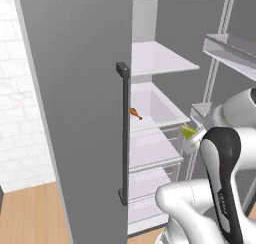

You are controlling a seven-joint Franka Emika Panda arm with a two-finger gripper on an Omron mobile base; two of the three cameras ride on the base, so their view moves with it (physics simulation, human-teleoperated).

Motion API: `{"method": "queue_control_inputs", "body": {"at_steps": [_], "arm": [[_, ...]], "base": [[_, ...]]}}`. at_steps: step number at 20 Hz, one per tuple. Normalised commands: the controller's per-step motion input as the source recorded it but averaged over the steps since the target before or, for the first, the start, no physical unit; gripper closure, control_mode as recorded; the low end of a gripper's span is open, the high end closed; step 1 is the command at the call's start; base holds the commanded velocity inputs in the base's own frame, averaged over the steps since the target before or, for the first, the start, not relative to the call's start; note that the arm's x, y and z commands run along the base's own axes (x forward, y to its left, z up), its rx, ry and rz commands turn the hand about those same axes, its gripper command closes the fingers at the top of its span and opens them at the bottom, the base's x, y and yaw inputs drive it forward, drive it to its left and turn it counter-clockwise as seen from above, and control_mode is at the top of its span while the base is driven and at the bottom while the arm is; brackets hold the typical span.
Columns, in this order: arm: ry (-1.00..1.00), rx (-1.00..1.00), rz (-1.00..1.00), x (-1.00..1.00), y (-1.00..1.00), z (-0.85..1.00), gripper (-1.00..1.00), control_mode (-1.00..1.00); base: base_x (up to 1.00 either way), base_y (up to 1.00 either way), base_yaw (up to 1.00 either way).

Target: Place one lemon wedge and one chicken drumstick in each tupperware on the nearby counter, to pack two identical lunches.

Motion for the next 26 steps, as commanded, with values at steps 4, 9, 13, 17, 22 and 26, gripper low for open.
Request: {"method": "queue_control_inputs", "body": {"at_steps": [4, 9, 13, 17, 22, 26], "arm": [[0.0, 0.0, 0.0, 0.0, 0.0, 0.0, 1.0, 1.0], [0.0, 0.0, 0.0, 0.0, 0.0, 0.0, 1.0, 1.0], [0.0, 0.0, 0.0, 0.0, 0.0, 0.0, 1.0, 1.0], [0.0, 0.0, 0.0, 0.0, 0.0, 0.0, 1.0, 1.0], [0.0, 0.0, 0.0, 0.0, 0.0, 0.0, 1.0, 1.0], [0.0, 0.0, 0.0, 0.0, 0.0, 0.0, 1.0, 1.0]], "base": [[-1.0, -0.37, -0.02], [-0.87, -0.98, -0.26], [-0.37, -1.0, -0.32], [-0.06, -1.0, -0.3], [0.4, -1.0, -0.21], [0.7, -1.0, -0.15]]}}
